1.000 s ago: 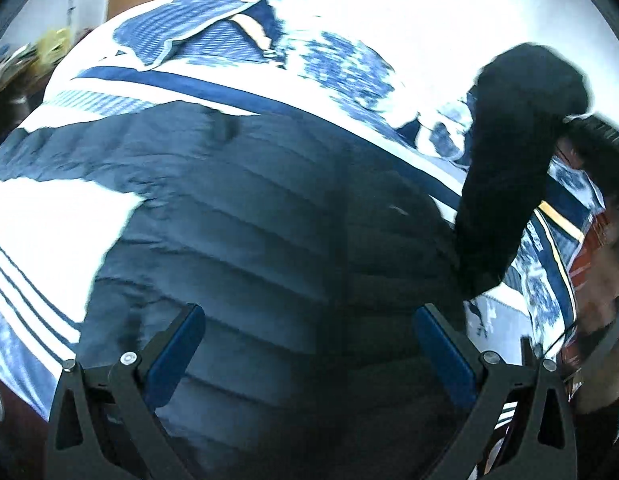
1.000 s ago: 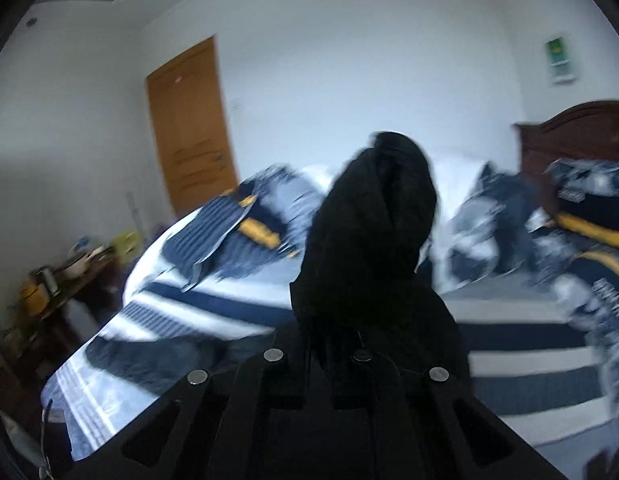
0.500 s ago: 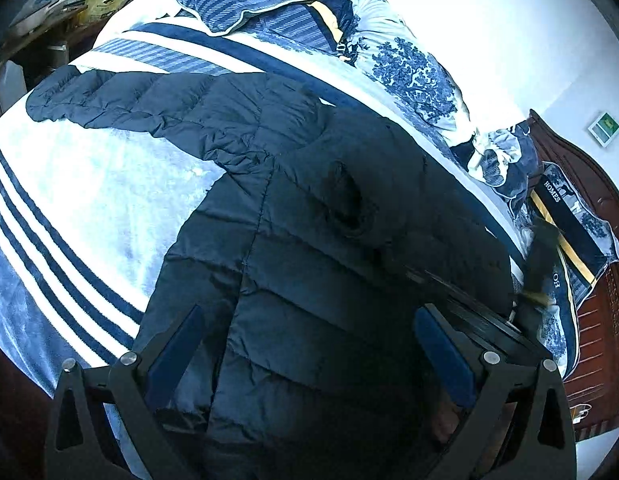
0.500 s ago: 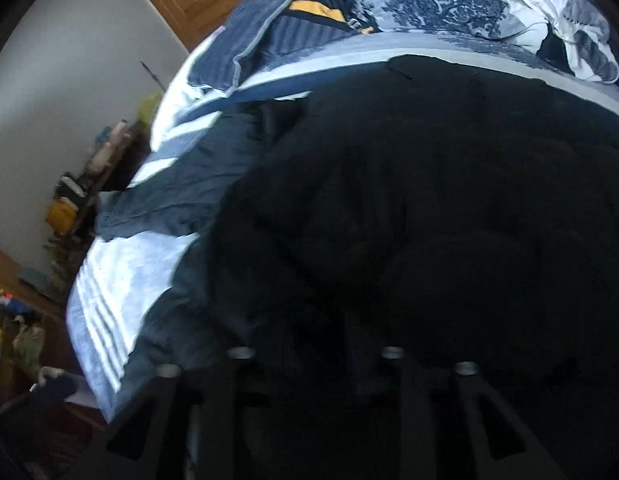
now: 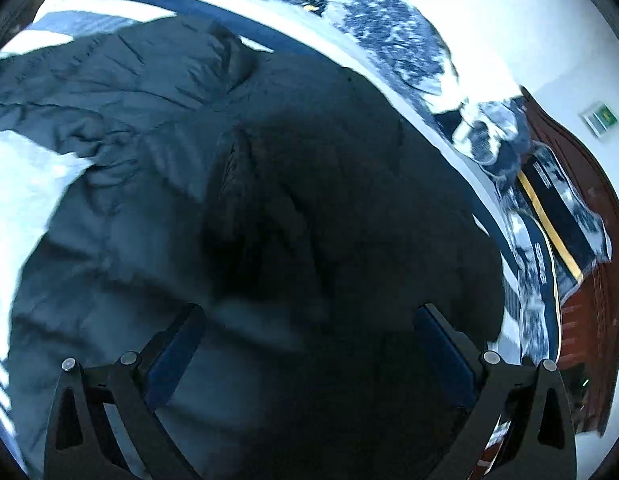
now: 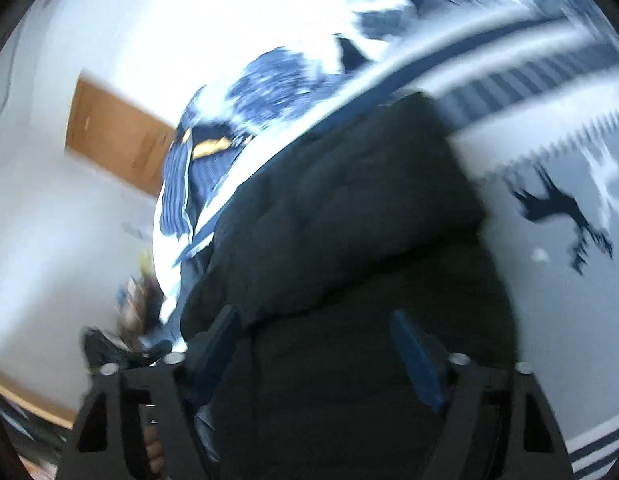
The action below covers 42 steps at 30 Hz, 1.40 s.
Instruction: Fold large clothes
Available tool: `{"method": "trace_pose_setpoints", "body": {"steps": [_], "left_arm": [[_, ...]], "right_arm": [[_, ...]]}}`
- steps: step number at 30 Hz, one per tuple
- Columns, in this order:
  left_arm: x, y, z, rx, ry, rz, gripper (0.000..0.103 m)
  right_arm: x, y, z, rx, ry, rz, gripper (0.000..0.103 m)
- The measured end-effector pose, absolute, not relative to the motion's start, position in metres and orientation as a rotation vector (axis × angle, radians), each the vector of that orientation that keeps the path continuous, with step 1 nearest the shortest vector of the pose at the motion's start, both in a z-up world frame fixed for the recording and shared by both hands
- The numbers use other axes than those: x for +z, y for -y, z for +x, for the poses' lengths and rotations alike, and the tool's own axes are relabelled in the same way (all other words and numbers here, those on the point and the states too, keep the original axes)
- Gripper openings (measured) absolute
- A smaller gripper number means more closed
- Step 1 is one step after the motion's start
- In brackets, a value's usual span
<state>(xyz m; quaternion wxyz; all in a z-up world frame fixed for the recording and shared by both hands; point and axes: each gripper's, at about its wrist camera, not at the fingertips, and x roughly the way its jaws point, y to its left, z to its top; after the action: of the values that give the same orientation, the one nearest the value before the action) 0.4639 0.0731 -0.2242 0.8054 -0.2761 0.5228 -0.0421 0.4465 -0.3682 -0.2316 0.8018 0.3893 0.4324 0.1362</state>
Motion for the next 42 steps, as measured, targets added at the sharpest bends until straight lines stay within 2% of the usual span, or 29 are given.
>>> {"method": "trace_pose_setpoints", "body": {"steps": [1,2,3,4,6,8,10,14,16,18,20,21,22,23,24,25,26,34,39,42], "left_arm": [[-0.229,-0.074,0.473,-0.069,-1.127,-0.593,0.088],[-0.231,-0.074,0.478,-0.048,-1.145,-0.592,0.056],[-0.231,-0.075,0.484,-0.02,-1.171,-0.583,0.038],[-0.228,-0.076,0.487,-0.01,-1.177,-0.578,0.02],[-0.213,-0.081,0.488,-0.017,-1.127,-0.582,0.014],[-0.19,-0.087,0.486,0.006,-1.058,-0.557,0.007],[-0.17,-0.097,0.484,0.024,-0.976,-0.543,0.006],[-0.175,-0.109,0.491,0.179,-0.961,-0.46,0.009],[-0.215,-0.109,0.503,0.229,-1.108,-0.409,0.017],[-0.237,-0.109,0.5,0.208,-1.196,-0.418,0.018],[-0.23,-0.11,0.476,0.179,-1.138,-0.442,0.02],[-0.217,-0.109,0.458,0.169,-1.075,-0.439,0.025],[-0.206,-0.107,0.443,0.155,-1.034,-0.425,0.045],[-0.19,-0.102,0.422,0.14,-0.986,-0.398,0.07],[-0.178,-0.098,0.407,0.14,-0.954,-0.378,0.078],[-0.163,-0.092,0.387,0.142,-0.91,-0.353,0.081],[-0.152,-0.089,0.371,0.136,-0.885,-0.333,0.081],[-0.062,-0.057,0.257,0.111,-0.767,-0.209,0.082],[-0.004,-0.049,0.2,0.094,-0.663,-0.183,0.088],[0.027,-0.049,0.168,0.095,-0.592,-0.171,0.097]], "right_arm": [[-0.243,0.376,0.454,0.285,-0.938,0.883,0.065],[-0.253,0.384,0.463,0.28,-0.948,0.925,0.064],[-0.261,0.391,0.472,0.273,-0.952,0.964,0.062],[-0.268,0.402,0.479,0.265,-0.952,1.008,0.054],[-0.284,0.403,0.493,0.252,-0.947,1.086,0.041],[-0.292,0.405,0.503,0.23,-0.957,1.122,0.013],[-0.282,0.4,0.508,0.236,-0.93,1.103,0.008],[-0.25,0.377,0.505,0.27,-0.854,0.927,0.006],[-0.267,0.353,0.514,0.271,-0.933,0.874,0.006],[-0.295,0.338,0.522,0.203,-1.06,0.829,0.006],[-0.305,0.339,0.512,0.196,-1.092,0.927,0.01],[-0.299,0.339,0.503,0.208,-1.076,0.941,0.01],[-0.287,0.34,0.491,0.201,-1.046,0.921,0.016],[-0.272,0.341,0.475,0.178,-1.001,0.884,0.034],[-0.251,0.343,0.458,0.156,-0.941,0.851,0.05],[-0.236,0.346,0.443,0.15,-0.892,0.839,0.083],[-0.215,0.348,0.423,0.139,-0.838,0.821,0.087],[-0.091,0.316,0.308,0.135,-0.642,0.567,0.087],[-0.024,0.291,0.249,0.138,-0.54,0.499,0.087],[0.012,0.276,0.213,0.141,-0.482,0.45,0.087]]}}
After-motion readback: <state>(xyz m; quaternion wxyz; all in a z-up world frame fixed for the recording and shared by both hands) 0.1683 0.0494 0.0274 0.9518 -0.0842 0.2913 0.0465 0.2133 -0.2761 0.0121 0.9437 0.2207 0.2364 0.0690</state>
